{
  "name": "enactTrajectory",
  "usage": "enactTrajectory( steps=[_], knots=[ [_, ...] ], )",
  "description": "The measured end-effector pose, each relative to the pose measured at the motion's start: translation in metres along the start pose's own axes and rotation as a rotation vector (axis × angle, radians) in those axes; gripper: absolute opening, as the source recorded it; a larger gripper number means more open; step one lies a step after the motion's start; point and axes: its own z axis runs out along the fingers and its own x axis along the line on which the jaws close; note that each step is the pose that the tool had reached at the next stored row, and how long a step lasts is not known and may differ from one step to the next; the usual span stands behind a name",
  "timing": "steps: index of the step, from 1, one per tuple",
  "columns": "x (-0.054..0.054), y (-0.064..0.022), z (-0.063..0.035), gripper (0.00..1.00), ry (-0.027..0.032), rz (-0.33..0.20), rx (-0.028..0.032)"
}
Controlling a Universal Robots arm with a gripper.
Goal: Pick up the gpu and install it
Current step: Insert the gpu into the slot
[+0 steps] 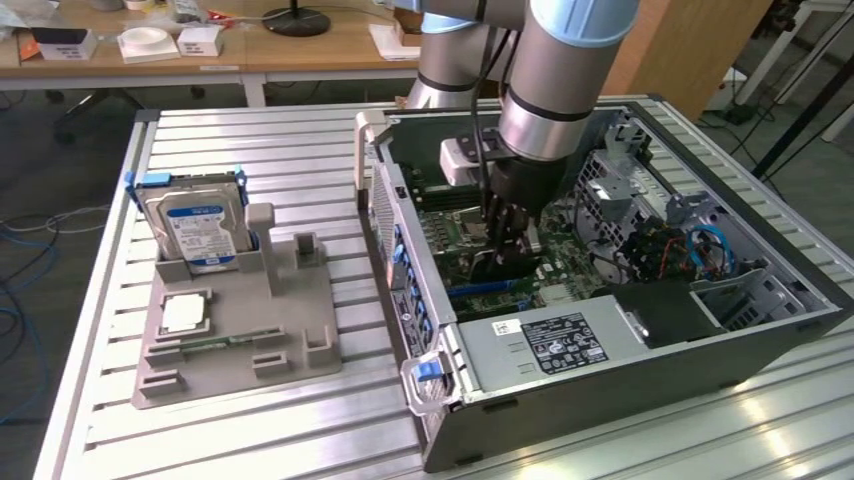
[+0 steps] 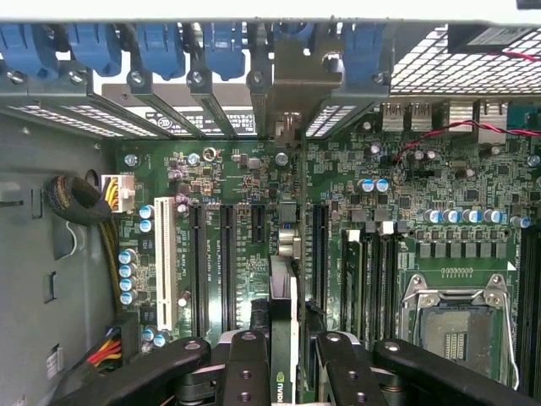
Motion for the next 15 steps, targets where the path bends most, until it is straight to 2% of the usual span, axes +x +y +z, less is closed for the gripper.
enactTrajectory(
  steps=[15],
  knots=[
    [0.0,-0.0002,0.0047,0.26,0.0,0.0,0.0]
  ],
)
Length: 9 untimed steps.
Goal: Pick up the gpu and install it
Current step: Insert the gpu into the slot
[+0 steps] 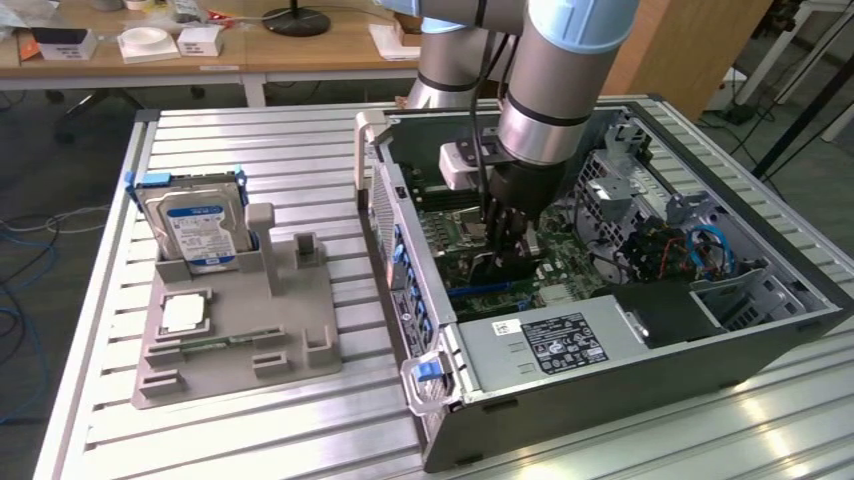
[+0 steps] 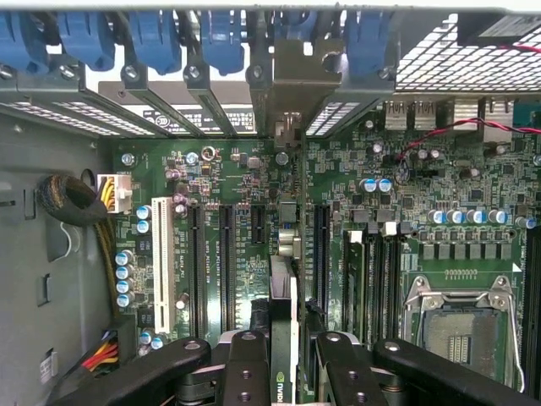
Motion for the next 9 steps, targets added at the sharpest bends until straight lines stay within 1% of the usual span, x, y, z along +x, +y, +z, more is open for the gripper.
enactTrajectory(
  steps=[9],
  knots=[
    [0.0,0.0,0.0019,0.26,-0.0001,0.0,0.0001]
  ],
)
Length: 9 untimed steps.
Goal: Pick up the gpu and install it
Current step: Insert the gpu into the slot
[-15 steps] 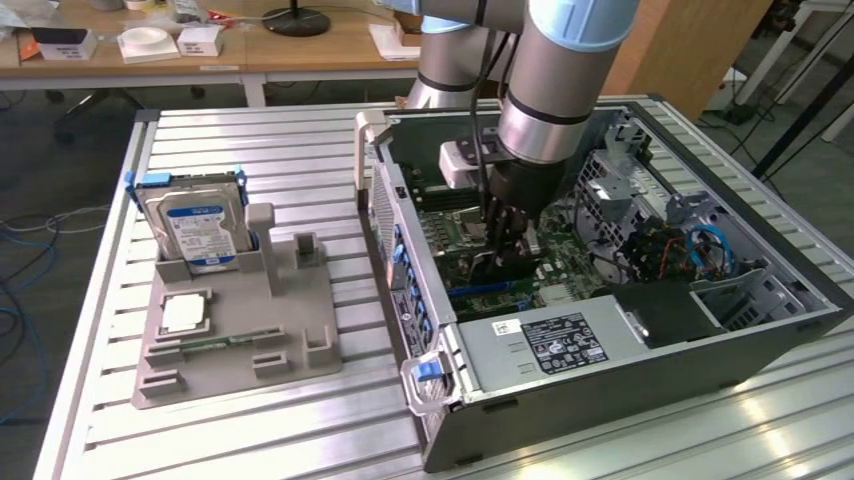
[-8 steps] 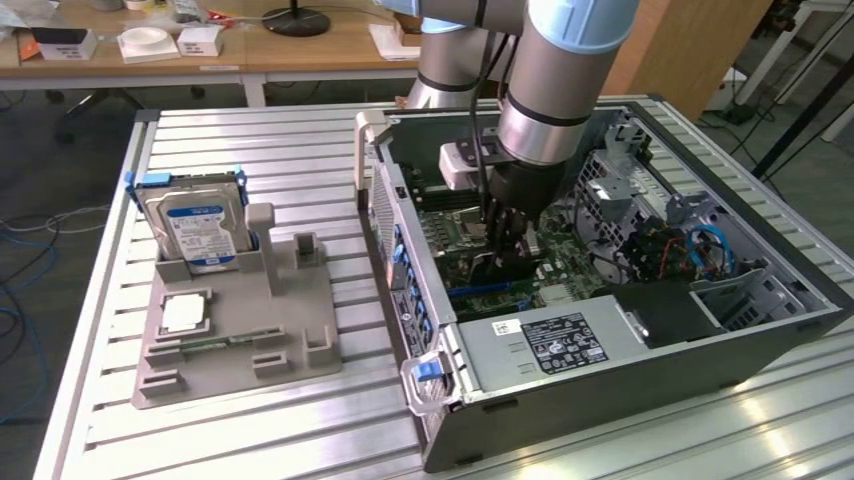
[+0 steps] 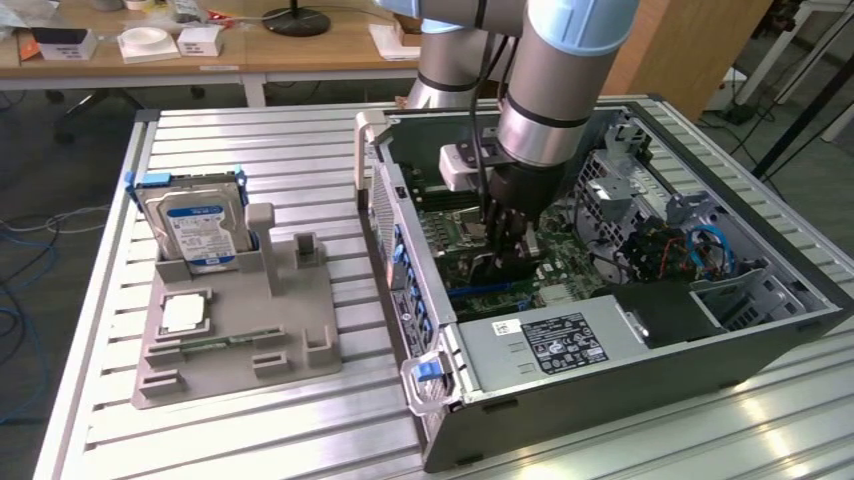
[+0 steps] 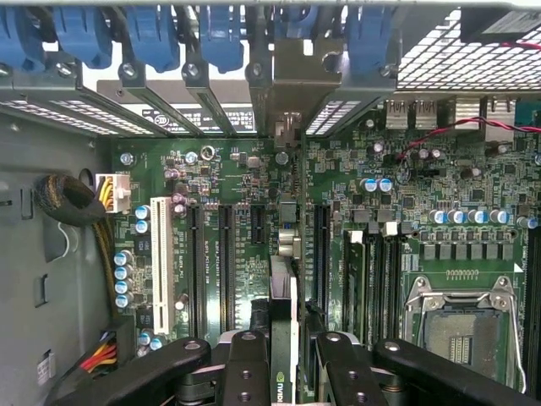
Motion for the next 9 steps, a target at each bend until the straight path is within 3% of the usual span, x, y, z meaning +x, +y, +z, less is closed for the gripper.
enactTrajectory(
  steps=[9],
  knots=[
    [0.0,0.0002,0.0018,0.26,0.0,0.0,0.0005]
  ],
)
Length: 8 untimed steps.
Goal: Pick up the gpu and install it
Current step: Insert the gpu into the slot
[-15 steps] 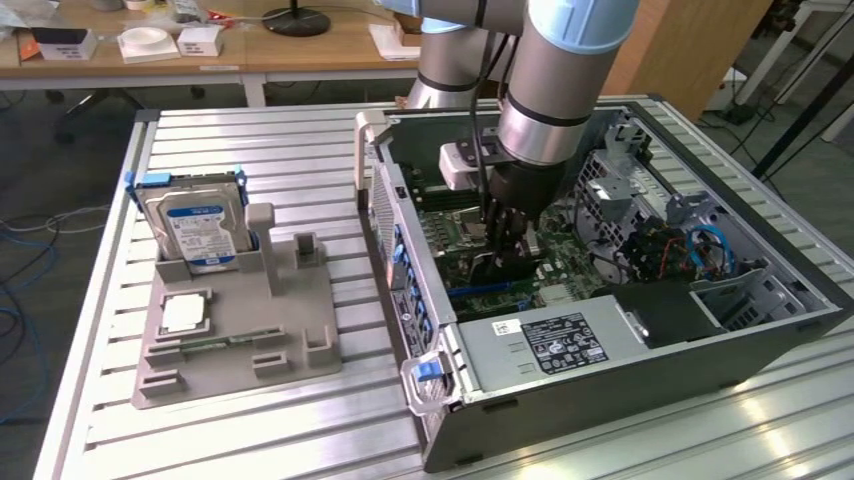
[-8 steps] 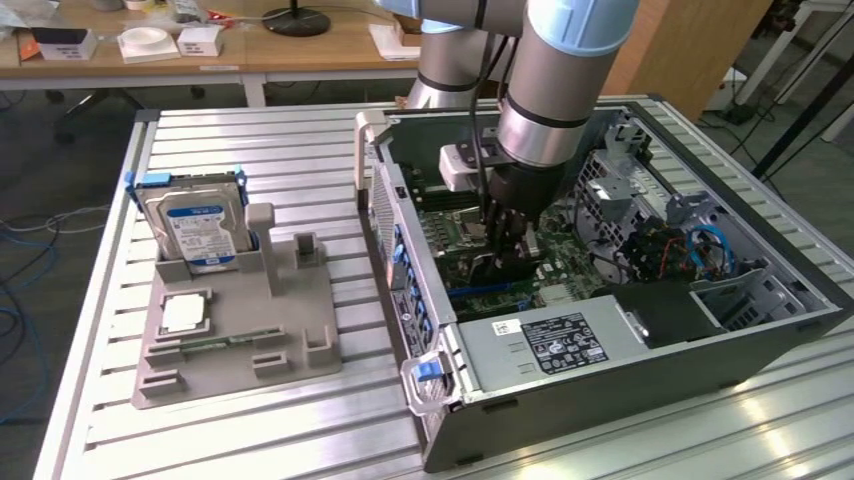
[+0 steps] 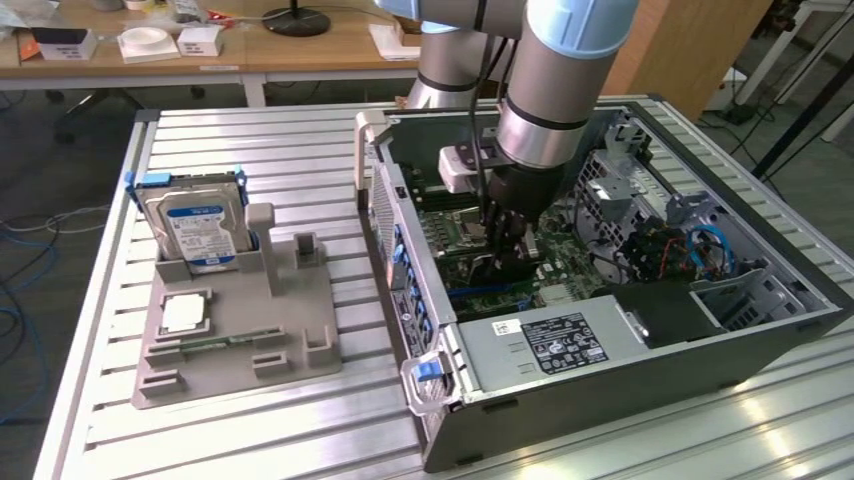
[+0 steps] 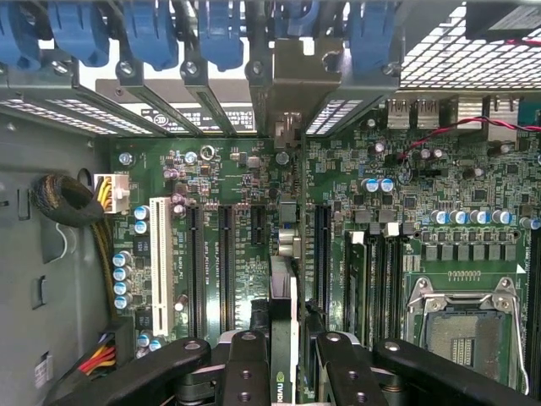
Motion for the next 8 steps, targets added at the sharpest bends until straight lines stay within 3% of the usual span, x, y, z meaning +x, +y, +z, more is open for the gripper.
enactTrajectory(
  steps=[8],
  knots=[
    [-0.0002,0.0,0.0,0.26,-0.0001,0.0,0.0]
  ],
)
